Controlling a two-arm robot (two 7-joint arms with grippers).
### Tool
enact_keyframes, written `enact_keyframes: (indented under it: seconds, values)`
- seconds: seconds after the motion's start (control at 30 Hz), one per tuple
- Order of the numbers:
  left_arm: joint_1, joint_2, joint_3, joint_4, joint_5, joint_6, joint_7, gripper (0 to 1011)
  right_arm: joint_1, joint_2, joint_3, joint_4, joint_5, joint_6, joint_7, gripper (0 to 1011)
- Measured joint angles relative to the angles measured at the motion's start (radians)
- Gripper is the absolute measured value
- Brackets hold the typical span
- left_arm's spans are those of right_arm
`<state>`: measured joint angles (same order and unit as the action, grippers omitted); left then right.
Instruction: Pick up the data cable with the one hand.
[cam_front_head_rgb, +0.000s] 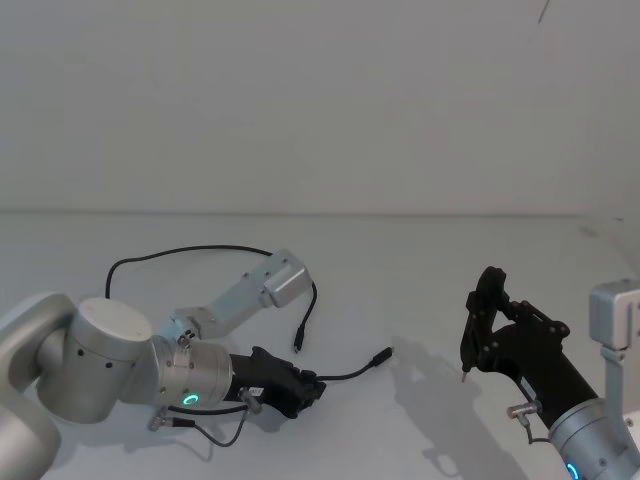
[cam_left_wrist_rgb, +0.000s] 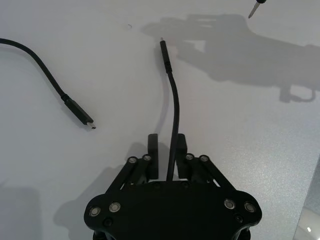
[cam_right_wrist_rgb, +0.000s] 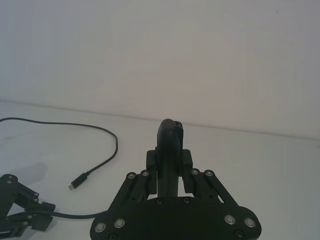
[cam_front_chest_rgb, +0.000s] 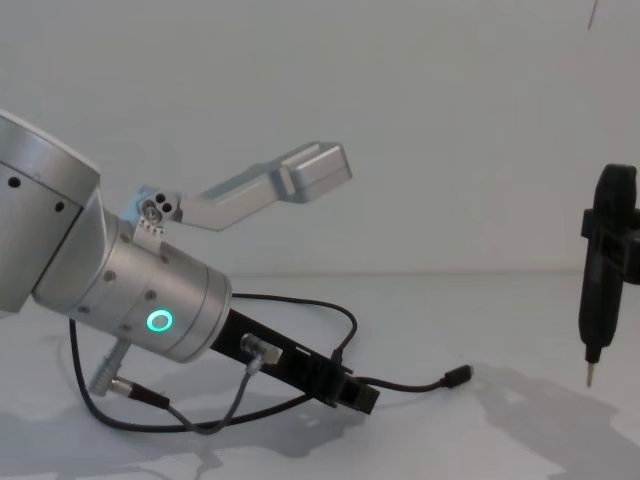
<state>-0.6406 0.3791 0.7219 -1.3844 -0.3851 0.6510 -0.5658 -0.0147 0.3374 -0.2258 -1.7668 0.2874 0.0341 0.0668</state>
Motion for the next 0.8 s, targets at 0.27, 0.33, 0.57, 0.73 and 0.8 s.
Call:
enact_keyframes:
  seconds: [0.27,0.33,0.57,0.73,0.8]
  values:
    - [-0.001,0.0,0.001,0.001,0.0,0.001,0.001,41,0.0,0.0,0.0,0.0,0.0,0.0,0.0,279]
    - [0.0,0.001,0.002,-0.002,0.0,-0.003,0.002,41,0.0,0.0,0.001,0.0,0.0,0.0,0.0,279]
    - [0.004,0.013,0.007,-0.021,0.006,-0.035,-0.001,41,0.003,-0.002,0.011,-0.02,0.007,0.004,0.007,279]
    - [0.005,0.036,0.018,-0.045,0.02,-0.083,-0.028,41,0.015,-0.006,0.028,-0.053,0.036,0.013,0.025,279]
    - [0.005,0.045,0.023,-0.053,0.024,-0.096,-0.038,41,0.02,-0.008,0.034,-0.062,0.051,0.019,0.033,279]
